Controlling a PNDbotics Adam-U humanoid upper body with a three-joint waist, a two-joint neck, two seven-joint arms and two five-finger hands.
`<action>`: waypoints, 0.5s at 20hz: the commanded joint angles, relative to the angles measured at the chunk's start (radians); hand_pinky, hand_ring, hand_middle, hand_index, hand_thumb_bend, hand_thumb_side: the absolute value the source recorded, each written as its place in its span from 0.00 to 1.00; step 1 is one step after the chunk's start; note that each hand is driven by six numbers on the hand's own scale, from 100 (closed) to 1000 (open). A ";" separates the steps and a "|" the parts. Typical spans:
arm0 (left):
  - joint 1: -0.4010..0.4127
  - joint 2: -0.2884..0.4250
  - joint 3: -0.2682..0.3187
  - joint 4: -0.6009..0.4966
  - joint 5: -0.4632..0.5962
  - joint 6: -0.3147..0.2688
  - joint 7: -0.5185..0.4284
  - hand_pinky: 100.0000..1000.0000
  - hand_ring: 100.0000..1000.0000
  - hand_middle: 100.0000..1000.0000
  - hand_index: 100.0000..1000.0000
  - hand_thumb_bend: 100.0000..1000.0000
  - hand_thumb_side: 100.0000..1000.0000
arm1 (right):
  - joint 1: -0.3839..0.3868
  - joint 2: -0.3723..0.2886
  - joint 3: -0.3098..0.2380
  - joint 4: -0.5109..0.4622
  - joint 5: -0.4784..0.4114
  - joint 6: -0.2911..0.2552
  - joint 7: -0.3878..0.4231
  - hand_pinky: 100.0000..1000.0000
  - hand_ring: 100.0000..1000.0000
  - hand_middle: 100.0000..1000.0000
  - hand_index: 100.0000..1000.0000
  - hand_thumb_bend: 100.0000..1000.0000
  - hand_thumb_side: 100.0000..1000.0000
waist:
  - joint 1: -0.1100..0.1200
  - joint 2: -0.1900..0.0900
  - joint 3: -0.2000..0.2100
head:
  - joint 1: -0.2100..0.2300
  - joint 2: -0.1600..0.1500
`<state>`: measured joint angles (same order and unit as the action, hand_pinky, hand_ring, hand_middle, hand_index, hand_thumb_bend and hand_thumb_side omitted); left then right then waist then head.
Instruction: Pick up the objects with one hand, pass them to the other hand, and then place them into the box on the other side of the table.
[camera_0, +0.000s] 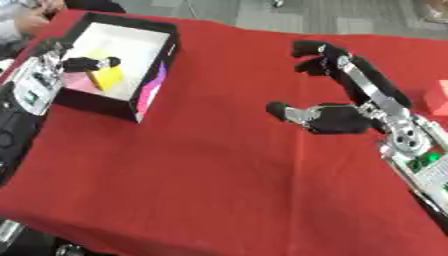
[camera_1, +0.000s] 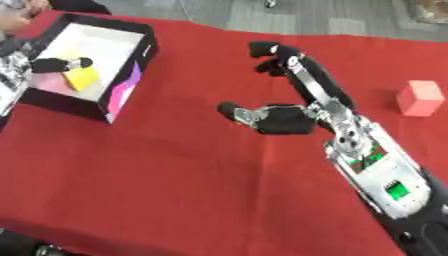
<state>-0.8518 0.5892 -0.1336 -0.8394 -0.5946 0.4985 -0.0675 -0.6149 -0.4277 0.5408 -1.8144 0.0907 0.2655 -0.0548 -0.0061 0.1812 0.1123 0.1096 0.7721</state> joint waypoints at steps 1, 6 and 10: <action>-0.020 0.052 0.005 -0.088 -0.011 0.018 0.000 0.79 0.76 0.77 0.84 0.68 0.55 | -0.011 -0.023 -0.024 -0.011 0.001 -0.001 -0.013 0.84 0.78 0.81 0.89 0.53 0.29 | 0.000 -0.009 0.004 | -0.016 -0.002; 0.006 0.071 0.028 -0.356 0.141 0.068 0.108 0.76 0.70 0.74 0.78 0.40 0.58 | -0.022 -0.086 -0.096 -0.039 -0.039 0.008 -0.045 0.84 0.77 0.80 0.87 0.54 0.26 | 0.001 -0.012 0.004 | -0.059 -0.002; 0.045 0.084 0.030 -0.550 0.301 0.082 0.200 0.73 0.68 0.74 0.77 0.35 0.60 | -0.031 -0.160 -0.171 -0.041 -0.100 0.029 -0.011 0.85 0.78 0.81 0.87 0.53 0.26 | 0.006 -0.013 0.003 | -0.085 -0.002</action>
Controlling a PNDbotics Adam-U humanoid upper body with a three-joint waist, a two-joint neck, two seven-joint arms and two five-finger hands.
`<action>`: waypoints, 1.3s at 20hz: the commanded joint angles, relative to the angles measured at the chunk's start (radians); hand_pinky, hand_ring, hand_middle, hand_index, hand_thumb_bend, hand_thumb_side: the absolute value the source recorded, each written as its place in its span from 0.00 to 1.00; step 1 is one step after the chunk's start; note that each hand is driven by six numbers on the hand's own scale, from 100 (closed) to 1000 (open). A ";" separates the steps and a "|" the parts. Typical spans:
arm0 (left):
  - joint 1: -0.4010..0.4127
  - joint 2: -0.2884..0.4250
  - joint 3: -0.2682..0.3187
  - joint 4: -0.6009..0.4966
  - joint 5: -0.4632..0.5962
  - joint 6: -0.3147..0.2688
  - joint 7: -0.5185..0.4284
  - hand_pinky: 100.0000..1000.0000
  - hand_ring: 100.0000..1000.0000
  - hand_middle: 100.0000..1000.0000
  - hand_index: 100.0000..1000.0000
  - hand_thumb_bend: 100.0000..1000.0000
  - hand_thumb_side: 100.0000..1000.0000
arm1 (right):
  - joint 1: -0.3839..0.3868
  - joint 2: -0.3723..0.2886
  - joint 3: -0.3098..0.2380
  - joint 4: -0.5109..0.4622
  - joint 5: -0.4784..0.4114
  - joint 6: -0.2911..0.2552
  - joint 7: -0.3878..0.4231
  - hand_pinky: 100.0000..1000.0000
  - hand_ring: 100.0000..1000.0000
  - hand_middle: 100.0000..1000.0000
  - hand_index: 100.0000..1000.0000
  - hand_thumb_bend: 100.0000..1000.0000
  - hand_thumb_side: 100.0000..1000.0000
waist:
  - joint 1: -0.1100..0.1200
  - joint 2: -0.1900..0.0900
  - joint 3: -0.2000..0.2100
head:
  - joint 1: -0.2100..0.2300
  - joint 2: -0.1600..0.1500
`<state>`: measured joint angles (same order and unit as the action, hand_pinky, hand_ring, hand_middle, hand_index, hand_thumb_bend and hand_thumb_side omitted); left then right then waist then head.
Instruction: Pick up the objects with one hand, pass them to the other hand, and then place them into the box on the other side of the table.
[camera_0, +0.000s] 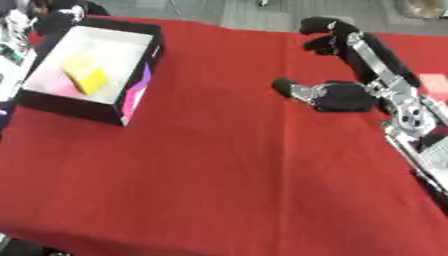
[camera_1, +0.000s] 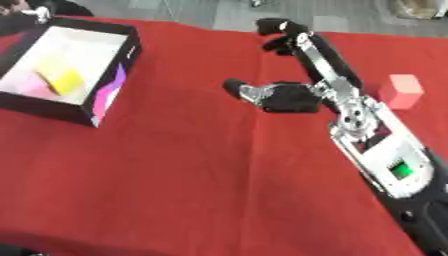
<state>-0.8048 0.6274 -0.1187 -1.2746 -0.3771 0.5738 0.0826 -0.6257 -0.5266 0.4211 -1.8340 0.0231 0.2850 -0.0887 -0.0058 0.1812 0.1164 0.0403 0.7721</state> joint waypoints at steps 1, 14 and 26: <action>0.008 0.048 0.013 -0.146 0.117 0.008 0.068 0.73 0.68 0.74 0.77 0.35 0.60 | -0.023 -0.074 -0.068 -0.020 -0.037 0.011 0.052 0.85 0.78 0.81 0.87 0.53 0.26 | 0.007 -0.013 -0.001 | -0.020 -0.002; 0.134 0.027 0.003 -0.429 0.325 -0.010 0.189 0.72 0.66 0.72 0.74 0.32 0.60 | -0.105 -0.395 -0.209 0.273 0.183 -0.169 0.601 0.92 0.85 0.84 0.88 0.58 0.15 | 0.013 -0.005 0.012 | -0.137 -0.002; 0.132 0.012 -0.012 -0.494 0.345 0.001 0.185 0.72 0.66 0.72 0.74 0.32 0.61 | -0.070 -0.537 -0.251 0.371 0.477 -0.379 0.683 0.96 0.91 0.85 0.86 0.55 0.06 | -0.003 0.040 0.066 | -0.194 -0.004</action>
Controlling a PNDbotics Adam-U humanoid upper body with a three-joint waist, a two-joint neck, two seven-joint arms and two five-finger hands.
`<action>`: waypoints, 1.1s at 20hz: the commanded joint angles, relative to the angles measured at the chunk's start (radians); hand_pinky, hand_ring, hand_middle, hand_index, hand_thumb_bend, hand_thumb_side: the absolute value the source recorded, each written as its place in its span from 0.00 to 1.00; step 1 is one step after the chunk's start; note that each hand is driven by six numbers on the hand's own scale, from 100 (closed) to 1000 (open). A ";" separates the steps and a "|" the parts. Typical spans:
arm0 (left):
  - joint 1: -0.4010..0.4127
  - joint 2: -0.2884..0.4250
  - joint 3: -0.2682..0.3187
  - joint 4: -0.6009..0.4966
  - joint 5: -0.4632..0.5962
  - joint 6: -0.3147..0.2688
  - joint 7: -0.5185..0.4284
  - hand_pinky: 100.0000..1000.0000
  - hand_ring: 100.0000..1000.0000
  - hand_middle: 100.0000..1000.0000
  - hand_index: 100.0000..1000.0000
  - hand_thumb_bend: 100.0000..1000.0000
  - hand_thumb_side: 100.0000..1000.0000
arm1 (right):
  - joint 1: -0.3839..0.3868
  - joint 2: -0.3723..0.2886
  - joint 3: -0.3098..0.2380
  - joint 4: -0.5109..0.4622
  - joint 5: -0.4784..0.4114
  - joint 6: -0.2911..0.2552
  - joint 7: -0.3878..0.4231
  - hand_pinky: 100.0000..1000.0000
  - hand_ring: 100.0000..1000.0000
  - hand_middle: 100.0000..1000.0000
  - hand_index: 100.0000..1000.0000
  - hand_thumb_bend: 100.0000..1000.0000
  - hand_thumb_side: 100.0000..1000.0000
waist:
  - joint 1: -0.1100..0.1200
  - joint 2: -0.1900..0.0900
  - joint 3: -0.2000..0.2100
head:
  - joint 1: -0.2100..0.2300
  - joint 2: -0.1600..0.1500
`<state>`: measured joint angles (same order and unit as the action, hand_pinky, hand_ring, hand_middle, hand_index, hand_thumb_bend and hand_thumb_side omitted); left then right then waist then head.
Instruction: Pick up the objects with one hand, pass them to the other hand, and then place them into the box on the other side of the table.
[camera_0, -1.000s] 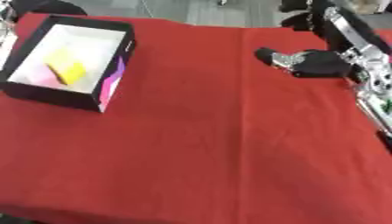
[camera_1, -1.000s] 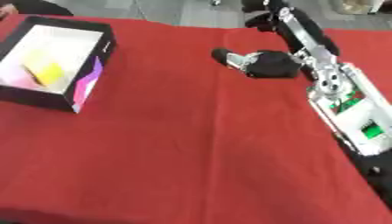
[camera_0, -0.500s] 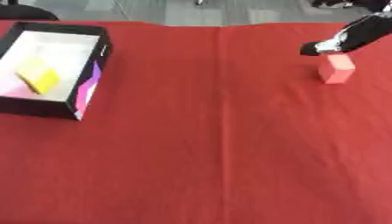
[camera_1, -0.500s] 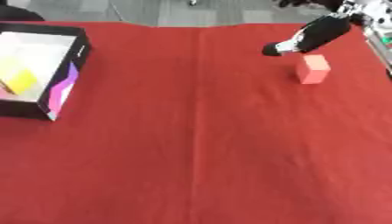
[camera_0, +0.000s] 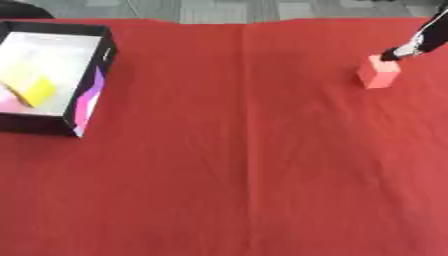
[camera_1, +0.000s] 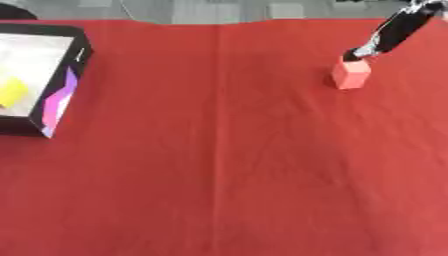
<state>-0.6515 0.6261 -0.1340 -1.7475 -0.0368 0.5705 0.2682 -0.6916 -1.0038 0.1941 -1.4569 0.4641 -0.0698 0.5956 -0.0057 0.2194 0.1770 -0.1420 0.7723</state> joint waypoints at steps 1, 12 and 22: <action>-0.023 0.012 0.003 -0.023 0.006 0.005 -0.002 0.72 0.66 0.72 0.74 0.32 0.61 | 0.002 -0.063 -0.028 -0.004 0.044 -0.030 -0.007 0.96 0.91 0.85 0.86 0.54 0.05 | -0.004 0.007 0.011 | -0.017 -0.008; -0.032 -0.002 0.003 -0.047 0.017 0.011 0.002 0.72 0.66 0.72 0.73 0.32 0.61 | 0.005 -0.045 -0.040 0.104 0.206 -0.073 -0.076 0.97 0.91 0.85 0.85 0.52 0.02 | -0.002 0.047 0.057 | -0.065 -0.050; -0.020 -0.001 0.012 -0.054 0.027 0.017 0.017 0.72 0.66 0.72 0.73 0.31 0.61 | 0.029 -0.047 -0.063 0.181 0.322 -0.100 -0.056 0.98 0.93 0.86 0.85 0.53 0.03 | 0.001 0.063 0.072 | -0.084 -0.072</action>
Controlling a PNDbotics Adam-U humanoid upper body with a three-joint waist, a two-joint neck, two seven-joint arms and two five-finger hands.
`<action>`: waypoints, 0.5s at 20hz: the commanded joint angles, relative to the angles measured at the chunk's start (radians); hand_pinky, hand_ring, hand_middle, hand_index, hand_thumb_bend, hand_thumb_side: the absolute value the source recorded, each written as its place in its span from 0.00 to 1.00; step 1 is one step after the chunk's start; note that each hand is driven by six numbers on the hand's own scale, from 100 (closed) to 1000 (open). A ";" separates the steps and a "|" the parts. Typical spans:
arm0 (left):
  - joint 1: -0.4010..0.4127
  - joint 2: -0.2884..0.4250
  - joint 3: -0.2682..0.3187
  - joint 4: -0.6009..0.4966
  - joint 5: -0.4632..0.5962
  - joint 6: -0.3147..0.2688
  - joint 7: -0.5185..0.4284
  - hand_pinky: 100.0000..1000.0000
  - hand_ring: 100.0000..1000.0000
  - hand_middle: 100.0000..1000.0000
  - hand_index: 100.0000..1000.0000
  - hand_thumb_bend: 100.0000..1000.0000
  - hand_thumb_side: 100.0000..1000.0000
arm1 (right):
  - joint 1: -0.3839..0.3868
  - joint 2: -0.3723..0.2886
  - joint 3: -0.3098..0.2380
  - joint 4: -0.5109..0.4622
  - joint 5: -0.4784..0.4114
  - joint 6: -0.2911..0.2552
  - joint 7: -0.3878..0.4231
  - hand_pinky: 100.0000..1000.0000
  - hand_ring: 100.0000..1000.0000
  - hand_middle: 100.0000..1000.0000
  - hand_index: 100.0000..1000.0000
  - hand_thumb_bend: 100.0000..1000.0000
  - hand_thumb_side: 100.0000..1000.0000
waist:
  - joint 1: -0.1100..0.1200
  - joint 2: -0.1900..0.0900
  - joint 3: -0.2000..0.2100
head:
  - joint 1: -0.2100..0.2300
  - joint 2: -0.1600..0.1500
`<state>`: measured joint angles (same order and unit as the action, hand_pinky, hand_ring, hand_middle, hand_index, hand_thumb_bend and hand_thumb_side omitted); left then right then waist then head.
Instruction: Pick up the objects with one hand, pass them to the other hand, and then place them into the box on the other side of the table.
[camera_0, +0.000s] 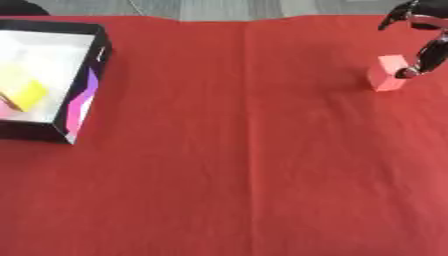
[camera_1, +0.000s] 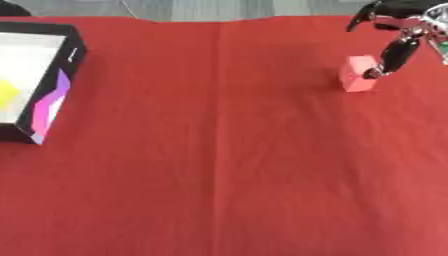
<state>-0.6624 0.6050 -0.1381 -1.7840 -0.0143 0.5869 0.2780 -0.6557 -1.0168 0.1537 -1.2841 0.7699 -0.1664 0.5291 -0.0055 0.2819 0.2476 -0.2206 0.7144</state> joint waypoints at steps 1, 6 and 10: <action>-0.009 0.021 0.017 -0.016 0.005 0.002 0.008 0.72 0.66 0.72 0.73 0.31 0.61 | -0.005 -0.035 -0.025 0.012 0.016 -0.004 0.015 0.98 0.93 0.86 0.85 0.53 0.03 | 0.001 0.002 0.002 | -0.005 -0.015; -0.011 0.019 0.016 -0.015 0.008 0.003 0.011 0.72 0.66 0.72 0.73 0.31 0.61 | 0.006 -0.038 -0.032 0.018 0.014 -0.003 0.025 0.98 0.93 0.86 0.86 0.53 0.04 | 0.001 0.015 0.009 | -0.014 -0.024; -0.011 0.018 0.017 -0.019 0.011 0.005 0.013 0.72 0.66 0.72 0.73 0.31 0.61 | 0.015 -0.038 -0.035 0.030 0.038 -0.003 0.026 0.98 0.92 0.85 0.86 0.54 0.03 | 0.004 0.028 0.019 | -0.019 -0.031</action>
<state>-0.6600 0.6048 -0.1345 -1.7843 -0.0045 0.5922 0.2862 -0.6319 -1.0169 0.1361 -1.2540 0.7974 -0.1694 0.5531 -0.0055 0.3172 0.2661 -0.2367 0.6976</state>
